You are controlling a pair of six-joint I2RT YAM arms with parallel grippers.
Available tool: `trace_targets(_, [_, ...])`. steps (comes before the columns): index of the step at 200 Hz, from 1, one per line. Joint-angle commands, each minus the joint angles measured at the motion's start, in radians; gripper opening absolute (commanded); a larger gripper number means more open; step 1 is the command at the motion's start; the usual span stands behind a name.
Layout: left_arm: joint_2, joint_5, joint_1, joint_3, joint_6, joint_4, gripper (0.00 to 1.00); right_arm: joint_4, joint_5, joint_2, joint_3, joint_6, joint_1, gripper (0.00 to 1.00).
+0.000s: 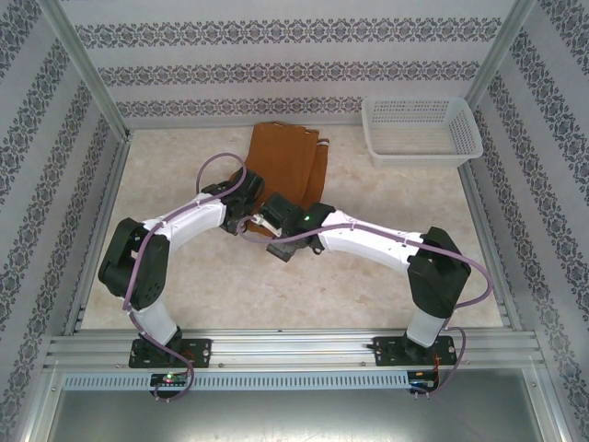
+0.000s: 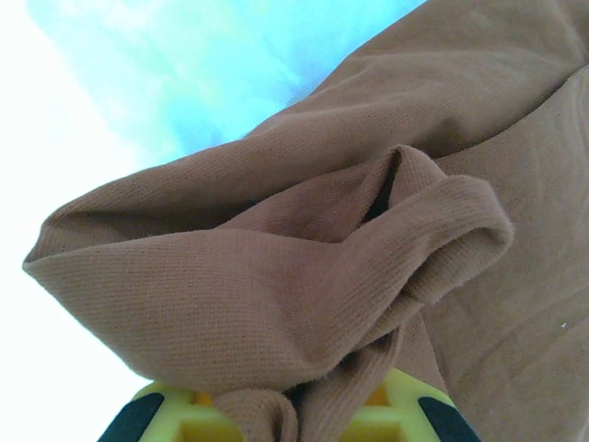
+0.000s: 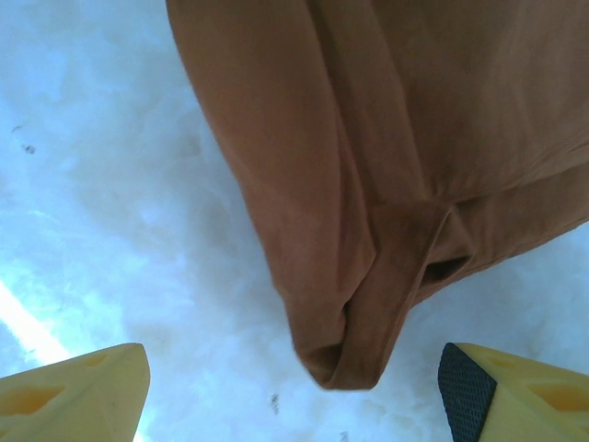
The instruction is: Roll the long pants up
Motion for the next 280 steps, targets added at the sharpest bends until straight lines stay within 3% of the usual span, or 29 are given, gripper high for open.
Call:
trace_targets(1, [-0.014,0.035,0.010,-0.026,0.001,0.004,0.00,0.121,0.143,0.043,-0.022,-0.078,0.012,0.83])
trace_targets(22, [-0.034,0.050,0.010,-0.044,-0.004,0.016,0.00,0.199,0.184,0.101,-0.028,-0.158,0.006,0.84])
trace_targets(60, [-0.085,0.060,0.011,-0.076,-0.018,0.026,0.00,0.190,0.124,0.220,0.053,-0.174,-0.037,0.83])
trace_targets(74, [-0.104,0.060,0.011,-0.080,-0.018,0.025,0.00,0.174,0.099,0.260,0.077,-0.173,-0.054,0.78])
trace_targets(83, [-0.115,0.062,0.011,-0.082,-0.016,0.025,0.00,0.164,0.088,0.282,0.086,-0.175,-0.067,0.67])
trace_targets(90, [-0.124,0.064,0.011,-0.082,-0.014,0.024,0.00,0.155,0.069,0.291,0.093,-0.174,-0.075,0.53])
trace_targets(100, [-0.137,0.067,0.012,-0.080,-0.008,0.026,0.00,0.143,0.037,0.289,0.097,-0.164,-0.090,0.09])
trace_targets(103, [-0.141,0.068,0.011,-0.080,-0.006,0.027,0.00,0.142,0.032,0.287,0.097,-0.156,-0.092,0.00])
trace_targets(106, [-0.145,0.067,0.011,-0.077,-0.002,0.026,0.00,0.139,0.025,0.282,0.096,-0.151,-0.094,0.00])
trace_targets(113, [-0.155,0.066,0.010,-0.076,0.004,0.023,0.14,0.130,0.000,0.270,0.099,-0.133,-0.100,0.00])
trace_targets(120, [-0.163,0.060,0.011,-0.072,0.006,0.013,0.42,0.109,-0.038,0.258,0.107,-0.107,-0.111,0.00])
trace_targets(130, [-0.179,0.049,0.012,-0.064,0.005,-0.008,0.91,0.082,-0.099,0.237,0.121,-0.063,-0.132,0.00])
trace_targets(133, [-0.183,0.046,0.011,-0.063,0.004,-0.013,0.98,0.076,-0.119,0.230,0.123,-0.051,-0.137,0.00])
trace_targets(139, [-0.195,0.038,0.012,-0.061,0.004,-0.020,1.00,0.057,-0.164,0.221,0.132,-0.029,-0.151,0.00])
trace_targets(200, [-0.298,0.049,0.010,-0.083,-0.001,-0.012,0.99,-0.169,-0.544,0.270,0.318,0.076,-0.266,0.00])
trace_targets(209, [-0.311,0.059,0.007,-0.093,-0.003,0.002,0.87,-0.200,-0.601,0.298,0.356,0.090,-0.287,0.00])
trace_targets(228, [-0.323,0.079,-0.006,-0.103,-0.015,0.017,0.35,-0.272,-0.686,0.363,0.434,0.096,-0.316,0.00])
trace_targets(240, [-0.320,0.094,-0.018,-0.105,-0.019,0.034,0.15,-0.311,-0.716,0.403,0.474,0.094,-0.325,0.00])
trace_targets(256, [-0.299,0.109,-0.034,-0.096,-0.019,0.057,0.05,-0.343,-0.764,0.442,0.500,0.101,-0.336,0.00])
trace_targets(280, [-0.255,0.134,-0.046,-0.054,-0.026,0.041,0.05,-0.349,-0.818,0.476,0.490,0.124,-0.347,0.00])
